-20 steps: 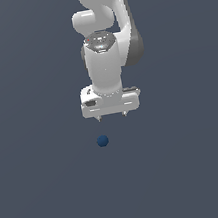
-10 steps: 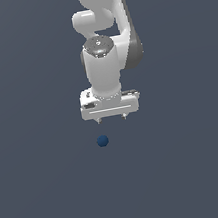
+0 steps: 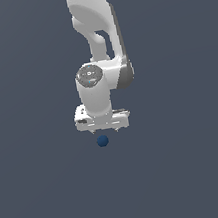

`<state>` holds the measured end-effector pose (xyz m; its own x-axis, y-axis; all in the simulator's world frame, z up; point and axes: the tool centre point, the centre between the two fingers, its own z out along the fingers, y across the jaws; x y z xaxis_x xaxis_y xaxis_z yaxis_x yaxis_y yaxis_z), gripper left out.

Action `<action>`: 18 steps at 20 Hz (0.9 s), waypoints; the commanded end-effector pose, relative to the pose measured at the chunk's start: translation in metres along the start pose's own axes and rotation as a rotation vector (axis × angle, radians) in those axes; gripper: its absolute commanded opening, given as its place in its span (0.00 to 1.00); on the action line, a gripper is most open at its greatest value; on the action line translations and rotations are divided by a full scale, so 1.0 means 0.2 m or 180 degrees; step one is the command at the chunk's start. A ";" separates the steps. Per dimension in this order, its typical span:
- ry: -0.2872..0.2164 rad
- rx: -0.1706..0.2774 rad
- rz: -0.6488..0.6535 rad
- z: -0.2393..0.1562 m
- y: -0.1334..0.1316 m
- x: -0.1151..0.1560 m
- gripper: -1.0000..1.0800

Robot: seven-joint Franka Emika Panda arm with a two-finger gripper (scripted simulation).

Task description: Pick up the object and move it to a goal position.

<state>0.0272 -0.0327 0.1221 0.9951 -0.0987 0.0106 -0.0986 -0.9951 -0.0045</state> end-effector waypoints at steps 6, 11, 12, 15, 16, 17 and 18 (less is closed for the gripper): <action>-0.0029 -0.0013 0.0186 0.18 0.10 0.02 0.96; -0.0036 -0.0016 0.0203 0.20 0.12 0.02 0.96; -0.0036 -0.0016 0.0203 0.20 0.12 0.02 0.96; -0.0036 -0.0016 0.0203 0.23 0.12 0.02 0.96; -0.0036 -0.0016 0.0205 0.25 0.12 0.02 0.96; -0.0036 -0.0016 0.0205 0.27 0.12 0.02 0.96; -0.0036 -0.0016 0.0205 0.30 0.12 0.01 0.96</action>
<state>0.0291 -0.0561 0.0699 0.9867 -0.1624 0.0007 -0.1624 -0.9867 -0.0001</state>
